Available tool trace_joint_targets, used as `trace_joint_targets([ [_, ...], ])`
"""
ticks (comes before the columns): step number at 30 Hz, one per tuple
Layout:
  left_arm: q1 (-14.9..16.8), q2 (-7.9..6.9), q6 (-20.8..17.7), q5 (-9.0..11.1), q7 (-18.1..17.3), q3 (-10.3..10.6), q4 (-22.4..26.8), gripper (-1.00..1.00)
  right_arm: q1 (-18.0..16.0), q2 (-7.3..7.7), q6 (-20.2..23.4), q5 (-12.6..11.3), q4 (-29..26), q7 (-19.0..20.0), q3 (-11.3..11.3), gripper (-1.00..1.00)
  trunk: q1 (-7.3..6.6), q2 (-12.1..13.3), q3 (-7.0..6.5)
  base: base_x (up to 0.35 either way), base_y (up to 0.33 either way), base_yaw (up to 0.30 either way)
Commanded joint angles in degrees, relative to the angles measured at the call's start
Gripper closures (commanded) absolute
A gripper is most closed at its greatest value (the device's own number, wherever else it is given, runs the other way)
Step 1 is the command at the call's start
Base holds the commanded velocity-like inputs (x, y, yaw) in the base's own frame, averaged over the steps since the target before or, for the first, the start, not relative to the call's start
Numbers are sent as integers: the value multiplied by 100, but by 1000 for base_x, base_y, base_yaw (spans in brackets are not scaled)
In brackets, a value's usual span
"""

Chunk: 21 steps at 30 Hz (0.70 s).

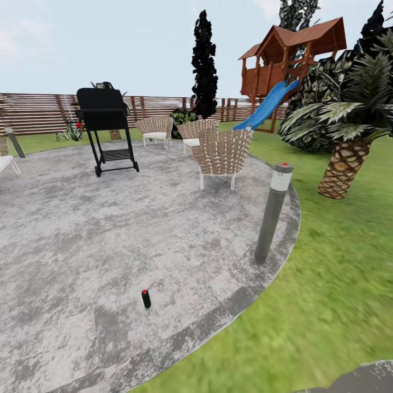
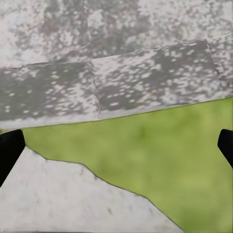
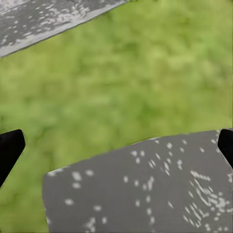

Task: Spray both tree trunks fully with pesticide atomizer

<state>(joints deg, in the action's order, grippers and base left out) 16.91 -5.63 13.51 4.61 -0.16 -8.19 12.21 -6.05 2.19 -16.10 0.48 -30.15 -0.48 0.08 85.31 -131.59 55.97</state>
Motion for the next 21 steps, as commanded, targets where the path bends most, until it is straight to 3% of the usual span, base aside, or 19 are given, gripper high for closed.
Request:
trace_joint_targets([
  [1,5,-3,19,48,-2,11,-8,-100,-1,1,-16,5,1,-5,1,-100,0,-2,5,96,-6,279],
  [10,5,-7,20,64,-2,4,-25,-100,-1,1,-16,5,0,-5,1,-100,0,-2,5,204,-138,264],
  [21,5,-4,20,71,-2,6,-34,-100,-1,7,-21,27,0,12,7,-100,0,-2,5,221,-197,23],
])
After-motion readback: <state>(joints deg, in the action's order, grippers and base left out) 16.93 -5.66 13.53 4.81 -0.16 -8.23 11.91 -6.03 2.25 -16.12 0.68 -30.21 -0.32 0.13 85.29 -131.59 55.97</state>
